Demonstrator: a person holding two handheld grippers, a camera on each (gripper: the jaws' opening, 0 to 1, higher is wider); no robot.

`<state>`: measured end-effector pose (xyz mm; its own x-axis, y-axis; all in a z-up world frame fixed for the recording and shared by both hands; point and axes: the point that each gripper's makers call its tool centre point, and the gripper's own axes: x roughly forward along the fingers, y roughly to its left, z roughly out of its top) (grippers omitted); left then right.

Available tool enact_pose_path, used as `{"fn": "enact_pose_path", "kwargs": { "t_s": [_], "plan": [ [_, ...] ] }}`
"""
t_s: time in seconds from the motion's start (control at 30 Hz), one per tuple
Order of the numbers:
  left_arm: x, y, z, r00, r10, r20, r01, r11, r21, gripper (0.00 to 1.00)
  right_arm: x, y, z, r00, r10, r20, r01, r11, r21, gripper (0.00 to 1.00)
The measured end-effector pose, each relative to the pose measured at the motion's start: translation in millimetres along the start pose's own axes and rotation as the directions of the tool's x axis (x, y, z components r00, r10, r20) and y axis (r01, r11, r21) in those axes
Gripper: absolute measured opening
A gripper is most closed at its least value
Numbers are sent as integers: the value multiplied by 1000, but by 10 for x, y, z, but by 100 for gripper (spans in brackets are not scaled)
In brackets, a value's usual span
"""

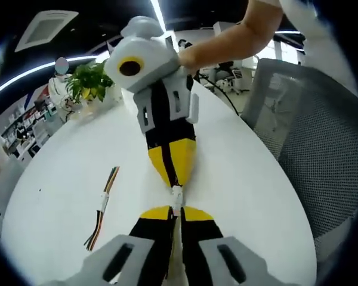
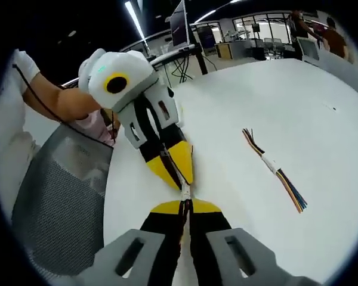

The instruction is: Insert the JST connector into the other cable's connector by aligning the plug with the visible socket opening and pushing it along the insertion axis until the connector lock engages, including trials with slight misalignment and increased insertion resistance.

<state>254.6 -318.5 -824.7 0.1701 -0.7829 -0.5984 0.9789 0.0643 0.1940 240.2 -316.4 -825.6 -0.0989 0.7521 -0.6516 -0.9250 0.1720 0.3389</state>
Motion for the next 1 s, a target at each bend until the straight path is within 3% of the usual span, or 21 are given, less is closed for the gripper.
{"fn": "enact_pose_path", "kwargs": {
  "t_s": [0.03,0.07,0.1,0.2,0.3,0.43,0.5,0.67,1.0],
  "plan": [
    [-6,-5,14,1000,-3,10,3,1000,3,0,6,-84,-29,999,-46,-15,46,998,-54,0],
    [-13,-8,73,999,-9,44,10,1000,-23,0,19,-32,-17,1000,-18,3,18,1000,0,0],
    [-15,-20,74,999,-16,42,17,1000,-25,0,15,-53,-13,1000,-23,9,23,1000,-2,0],
    [-29,21,-16,1000,12,-7,-12,1000,5,0,-16,-87,-32,999,-30,24,30,999,12,0],
    [-36,23,-114,999,25,-26,-25,1000,-6,10,-51,-83,-11,999,-23,49,21,999,40,0],
    [-9,21,-155,999,34,-39,-34,999,5,12,-82,-90,46,996,-7,92,-1,996,91,0],
    [2,20,-128,999,39,-33,-39,999,17,11,-92,-72,91,993,8,122,-24,991,131,0],
    [-23,42,-76,999,43,-20,-42,998,40,0,-102,-58,59,992,31,123,-52,984,173,0],
    [-42,6,-97,999,16,-28,-15,1000,23,0,-78,-37,74,991,43,124,-66,979,193,0]
  ]
}}
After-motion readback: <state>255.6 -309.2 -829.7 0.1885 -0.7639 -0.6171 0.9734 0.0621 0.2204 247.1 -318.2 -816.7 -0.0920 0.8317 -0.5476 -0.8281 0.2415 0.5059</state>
